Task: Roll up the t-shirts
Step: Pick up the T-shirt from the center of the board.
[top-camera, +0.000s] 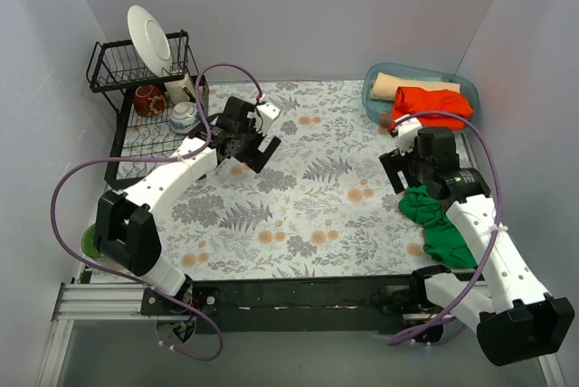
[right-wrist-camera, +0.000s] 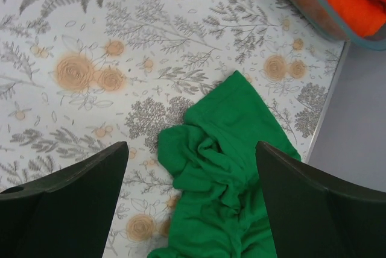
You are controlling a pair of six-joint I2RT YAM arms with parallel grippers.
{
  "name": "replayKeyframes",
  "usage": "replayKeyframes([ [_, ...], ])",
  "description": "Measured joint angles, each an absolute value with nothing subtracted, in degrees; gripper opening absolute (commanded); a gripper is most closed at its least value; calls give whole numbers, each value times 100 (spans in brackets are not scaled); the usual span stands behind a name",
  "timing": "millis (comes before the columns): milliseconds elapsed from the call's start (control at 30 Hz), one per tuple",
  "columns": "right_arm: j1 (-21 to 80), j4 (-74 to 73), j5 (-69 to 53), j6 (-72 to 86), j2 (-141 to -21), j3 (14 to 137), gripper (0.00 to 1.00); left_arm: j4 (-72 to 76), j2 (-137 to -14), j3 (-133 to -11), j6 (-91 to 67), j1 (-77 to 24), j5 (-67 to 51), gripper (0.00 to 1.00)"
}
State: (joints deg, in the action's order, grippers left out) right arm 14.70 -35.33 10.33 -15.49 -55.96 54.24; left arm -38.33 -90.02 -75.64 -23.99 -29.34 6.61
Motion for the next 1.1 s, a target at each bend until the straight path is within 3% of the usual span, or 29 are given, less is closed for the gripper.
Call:
replayKeyframes([
  [100,1472,-3844,716,-2147,-5725,5498,92,-3931,-8849,-7577,-2333,-2934,58,98],
  [267,1282,-4099,843,-2838,-6423,5590,86,-4073,-8840,-7629,-2311,-2939,-548,98],
  [467,755,-4294,886,-3284,-7166,5588,75,-4241,-8842,-7636,-2176,-2941,-659,89],
  [767,373,-4316,934,-3557,-8355,5588,63,-4394,-8665,-7612,-1885,-2939,-655,88],
  [1100,364,-3999,1164,-3734,-9008,5721,39,-4436,-8462,-7531,-1796,-2939,-663,88],
])
